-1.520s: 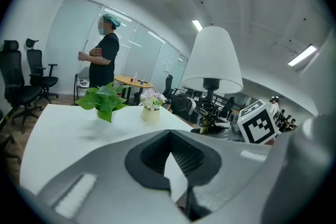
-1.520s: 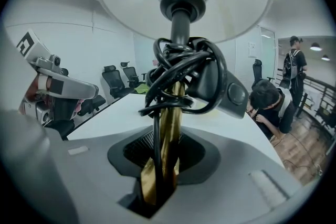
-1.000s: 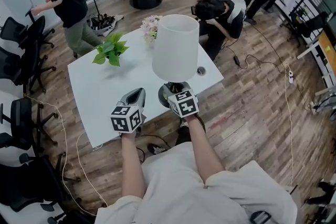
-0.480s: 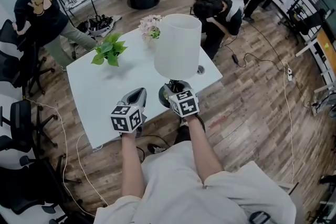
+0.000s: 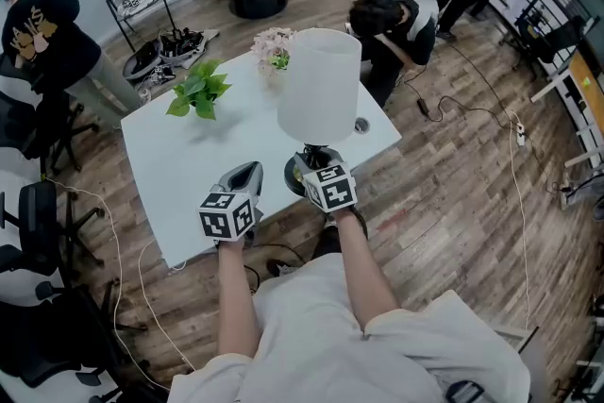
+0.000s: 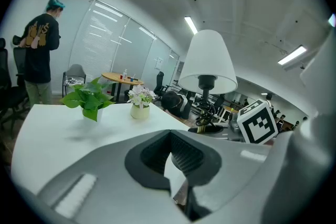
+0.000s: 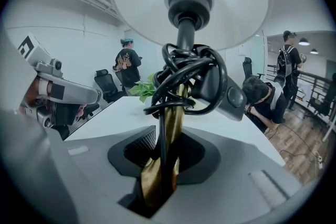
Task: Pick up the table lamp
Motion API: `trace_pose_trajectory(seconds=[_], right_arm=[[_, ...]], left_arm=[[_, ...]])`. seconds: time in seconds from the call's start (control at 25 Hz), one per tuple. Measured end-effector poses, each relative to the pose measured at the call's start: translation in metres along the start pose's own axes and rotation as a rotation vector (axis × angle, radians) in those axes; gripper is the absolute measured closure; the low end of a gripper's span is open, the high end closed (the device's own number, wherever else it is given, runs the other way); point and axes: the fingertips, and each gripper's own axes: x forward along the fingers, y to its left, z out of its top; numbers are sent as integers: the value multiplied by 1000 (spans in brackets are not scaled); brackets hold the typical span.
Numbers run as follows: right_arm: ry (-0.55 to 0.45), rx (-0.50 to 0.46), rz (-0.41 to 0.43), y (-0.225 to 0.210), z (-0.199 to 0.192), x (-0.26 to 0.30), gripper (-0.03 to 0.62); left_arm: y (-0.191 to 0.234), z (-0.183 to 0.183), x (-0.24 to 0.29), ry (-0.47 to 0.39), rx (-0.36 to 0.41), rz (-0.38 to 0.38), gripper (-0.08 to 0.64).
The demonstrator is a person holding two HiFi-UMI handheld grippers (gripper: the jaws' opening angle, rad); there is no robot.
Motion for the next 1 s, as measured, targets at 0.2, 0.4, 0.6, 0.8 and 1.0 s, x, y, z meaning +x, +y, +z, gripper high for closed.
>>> trace_pose_trajectory(seconds=[0.2, 0.4, 0.6, 0.8, 1.0], right_arm=[[-3, -9, 19, 7, 1, 3, 456], [-19, -6, 28, 11, 6, 4, 456], [-22, -15, 29, 14, 9, 7, 456], [-21, -20, 31, 15, 8, 8, 456], [-35, -33, 39, 16, 12, 6, 457]], left_arm=[[5, 0, -5, 1, 5, 4, 560], [10, 0, -10, -2, 5, 13, 560], [14, -1, -12, 1, 0, 17, 560], [11, -5, -9, 4, -6, 10, 560], [7, -7, -8, 5, -13, 3, 560]])
